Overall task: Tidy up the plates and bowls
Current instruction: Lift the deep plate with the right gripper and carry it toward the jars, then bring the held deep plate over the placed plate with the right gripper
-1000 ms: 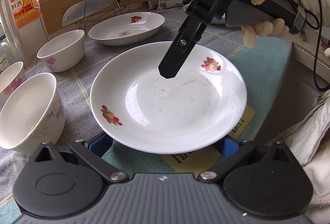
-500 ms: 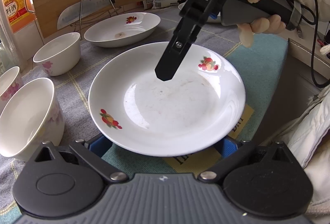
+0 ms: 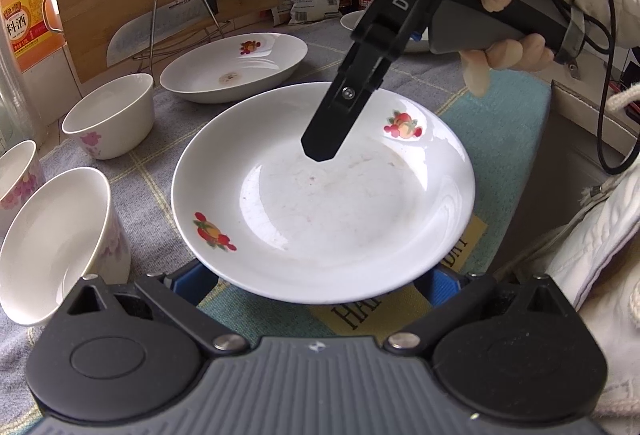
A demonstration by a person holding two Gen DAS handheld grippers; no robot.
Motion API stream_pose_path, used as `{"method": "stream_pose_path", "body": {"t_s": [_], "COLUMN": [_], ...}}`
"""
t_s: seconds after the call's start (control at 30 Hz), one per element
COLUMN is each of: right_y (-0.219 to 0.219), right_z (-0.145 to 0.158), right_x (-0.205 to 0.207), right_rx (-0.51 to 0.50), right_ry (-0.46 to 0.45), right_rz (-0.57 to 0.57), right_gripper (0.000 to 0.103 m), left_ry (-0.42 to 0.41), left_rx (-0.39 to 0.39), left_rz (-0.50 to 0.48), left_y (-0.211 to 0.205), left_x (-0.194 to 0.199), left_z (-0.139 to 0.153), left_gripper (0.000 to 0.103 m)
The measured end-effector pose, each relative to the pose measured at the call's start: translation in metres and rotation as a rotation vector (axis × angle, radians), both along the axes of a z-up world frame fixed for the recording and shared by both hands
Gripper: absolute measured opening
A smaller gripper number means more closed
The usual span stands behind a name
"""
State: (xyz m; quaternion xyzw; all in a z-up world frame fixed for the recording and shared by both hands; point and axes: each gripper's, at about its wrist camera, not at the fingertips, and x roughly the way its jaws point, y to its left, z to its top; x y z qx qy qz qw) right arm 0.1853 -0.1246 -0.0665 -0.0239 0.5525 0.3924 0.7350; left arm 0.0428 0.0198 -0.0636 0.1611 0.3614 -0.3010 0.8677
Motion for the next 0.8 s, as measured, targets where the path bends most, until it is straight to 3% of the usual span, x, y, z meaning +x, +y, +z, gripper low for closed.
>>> {"method": "stream_pose_path", "body": {"t_s": [0.8], "right_y": [-0.041], "right_z": [0.03], "right_x": [0.007], "right_rx": [0.019], "right_ry": [-0.041], "right_rz": [-0.057], "right_gripper": [0.103], "left_ry": [-0.004], "left_rx": [-0.015], "left_rz": [-0.051], "left_y": [-0.031], "left_x": [0.025], "left_z": [0.022], "left_gripper": [0.102]}}
